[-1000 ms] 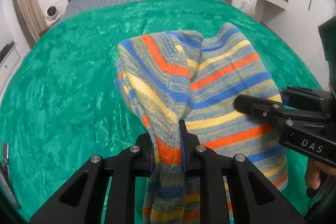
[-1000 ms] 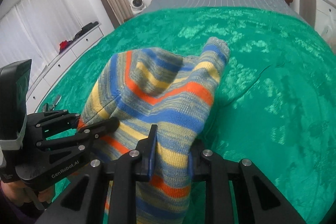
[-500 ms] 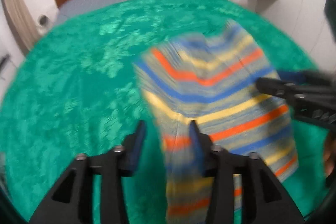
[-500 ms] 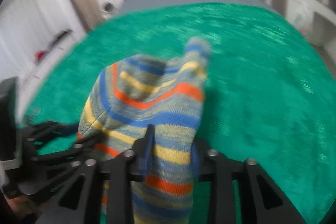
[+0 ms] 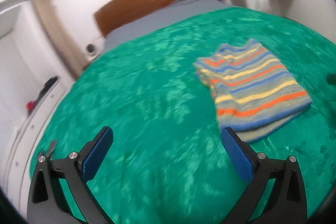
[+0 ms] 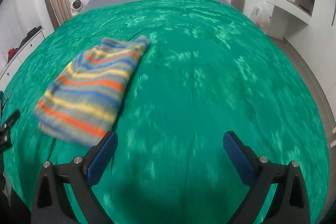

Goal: Fold small clothes

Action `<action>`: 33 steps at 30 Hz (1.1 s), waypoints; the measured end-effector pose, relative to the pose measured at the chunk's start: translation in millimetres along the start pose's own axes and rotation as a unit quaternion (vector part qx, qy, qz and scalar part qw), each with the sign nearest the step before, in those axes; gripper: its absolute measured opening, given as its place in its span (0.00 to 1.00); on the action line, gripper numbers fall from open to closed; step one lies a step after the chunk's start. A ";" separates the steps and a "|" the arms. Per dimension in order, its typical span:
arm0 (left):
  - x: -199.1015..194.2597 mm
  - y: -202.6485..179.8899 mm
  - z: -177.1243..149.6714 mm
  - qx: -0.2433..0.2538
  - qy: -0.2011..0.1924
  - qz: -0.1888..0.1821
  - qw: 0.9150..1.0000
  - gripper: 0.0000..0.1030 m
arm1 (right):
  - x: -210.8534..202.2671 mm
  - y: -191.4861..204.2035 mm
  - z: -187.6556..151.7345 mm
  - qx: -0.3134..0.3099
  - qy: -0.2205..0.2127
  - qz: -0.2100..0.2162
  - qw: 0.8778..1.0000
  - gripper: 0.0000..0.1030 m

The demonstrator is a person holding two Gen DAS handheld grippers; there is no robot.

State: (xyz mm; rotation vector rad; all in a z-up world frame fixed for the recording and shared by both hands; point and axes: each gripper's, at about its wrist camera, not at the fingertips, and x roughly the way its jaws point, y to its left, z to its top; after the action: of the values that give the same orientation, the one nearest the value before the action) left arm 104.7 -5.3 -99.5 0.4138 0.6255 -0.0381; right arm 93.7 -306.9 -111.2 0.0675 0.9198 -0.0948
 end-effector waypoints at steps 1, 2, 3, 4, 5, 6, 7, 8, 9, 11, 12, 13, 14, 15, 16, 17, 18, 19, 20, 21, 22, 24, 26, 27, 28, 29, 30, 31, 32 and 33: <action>-5.6 2.9 -2.7 -0.015 0.008 -0.005 1.000 1.00 | -6.4 0.9 -6.1 -0.002 0.000 0.000 1.000 0.97; -10.1 6.2 -4.9 -0.032 0.021 -0.022 0.999 1.00 | -14.8 3.9 -12.8 -0.005 0.000 0.001 1.000 0.97; -13.2 8.8 -6.6 -0.050 0.035 -0.040 0.997 1.00 | -22.1 8.4 -17.6 -0.009 -0.001 0.003 1.000 0.97; -16.2 11.0 -8.0 -0.066 0.048 -0.052 0.995 1.00 | -31.5 14.9 -22.0 -0.015 -0.002 0.006 1.000 0.97; -17.7 12.3 -8.9 -0.076 0.056 -0.058 0.994 1.00 | -36.7 20.3 -24.3 -0.020 -0.003 0.007 1.000 0.97; -20.6 13.0 -10.3 -0.083 0.066 -0.060 0.993 1.00 | -43.7 28.1 -26.1 -0.027 -0.004 0.009 1.000 0.97; -23.2 12.6 -10.9 -0.084 0.076 -0.061 0.992 1.00 | -49.9 34.9 -27.8 -0.033 -0.005 0.011 0.999 0.98; -25.6 11.5 -11.1 -0.080 0.088 -0.065 0.991 1.00 | -58.7 45.1 -28.6 -0.040 -0.006 0.016 0.999 0.99; -27.8 9.8 -11.8 -0.076 0.096 -0.074 0.990 1.00 | -63.3 50.9 -28.8 -0.044 -0.007 0.020 0.999 1.00; -33.3 7.7 -12.2 -0.071 0.112 -0.095 0.987 1.00 | -76.2 66.8 -28.3 -0.056 -0.010 0.026 0.998 1.00; -35.7 6.8 -12.6 -0.071 0.119 -0.098 0.985 1.00 | -83.5 74.3 -28.0 -0.059 -0.014 0.027 0.998 1.00; -40.1 6.7 -12.4 -0.072 0.121 -0.099 0.985 1.00 | -88.8 79.2 -28.4 -0.060 -0.017 0.027 0.998 1.00; -45.2 7.0 -12.1 -0.073 0.119 -0.099 0.985 1.00 | -95.1 84.0 -28.5 -0.059 -0.021 0.028 0.998 1.00; -51.7 7.3 -10.9 -0.074 0.113 -0.096 0.986 1.00 | -101.1 87.8 -29.0 -0.055 -0.023 0.029 0.998 1.00; -56.2 8.2 -9.9 -0.074 0.109 -0.095 0.987 1.00 | -106.7 90.8 -30.1 -0.052 -0.025 0.031 0.998 1.00; -62.6 8.7 -8.6 -0.075 0.103 -0.091 0.988 1.00 | -112.6 93.6 -31.9 -0.051 -0.026 0.036 0.998 1.00; -66.8 9.8 -7.0 -0.076 0.099 -0.089 0.988 1.00 | -116.0 95.2 -32.0 -0.052 -0.027 0.039 0.998 1.00; -72.7 10.7 -5.6 -0.079 0.094 -0.089 0.988 1.00 | -121.1 97.8 -34.0 -0.054 -0.028 0.041 0.997 1.00; -77.8 11.8 -4.3 -0.083 0.089 -0.092 0.988 1.00 | -126.4 99.7 -36.0 -0.056 -0.028 0.042 0.997 1.00; -83.4 12.7 -3.3 -0.087 0.085 -0.097 0.988 1.00 | -131.2 100.8 -37.7 -0.058 -0.029 0.041 0.997 1.00; -89.9 13.1 -1.7 -0.092 0.080 -0.105 0.987 1.00 | -136.0 101.4 -39.2 -0.059 -0.030 0.040 0.997 1.00; -96.6 13.2 1.0 -0.096 0.076 -0.112 0.986 1.00 | -145.0 100.1 -41.2 -0.058 -0.034 0.037 0.997 1.00; -103.3 10.7 4.2 -0.096 0.073 -0.115 0.986 1.00 | -152.4 96.7 -42.4 -0.053 -0.039 0.035 0.997 1.00; -106.0 8.9 5.3 -0.096 0.071 -0.115 0.986 1.00 | -155.4 94.8 -42.9 -0.051 -0.041 0.032 0.997 1.00; -109.5 6.3 6.9 -0.096 0.070 -0.113 0.986 1.00 | -157.9 92.8 -43.0 -0.048 -0.043 0.029 0.998 1.00; -111.4 4.8 8.3 -0.096 0.072 -0.113 0.986 1.00 | -160.4 90.2 -43.0 -0.043 -0.044 0.027 0.998 1.00; -113.2 3.6 9.4 -0.097 0.074 -0.113 0.986 1.00 | -162.5 87.6 -42.6 -0.038 -0.044 0.026 0.998 1.00; -115.9 1.9 11.5 -0.099 0.075 -0.116 0.986 1.00 | -164.4 85.6 -42.4 -0.035 -0.044 0.025 0.998 1.00; -117.6 1.3 12.5 -0.101 0.075 -0.118 0.985 1.00 | -167.2 83.5 -42.4 -0.032 -0.044 0.022 0.998 1.00; -120.0 0.9 13.5 -0.105 0.075 -0.121 0.984 1.00 | -170.4 82.3 -42.1 -0.030 -0.046 0.020 0.998 1.00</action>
State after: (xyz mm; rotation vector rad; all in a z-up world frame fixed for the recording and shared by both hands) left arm 14.9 -20.4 -20.2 0.1358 0.8187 -0.1719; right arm -33.1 -211.9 0.5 0.0247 0.8283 -0.0334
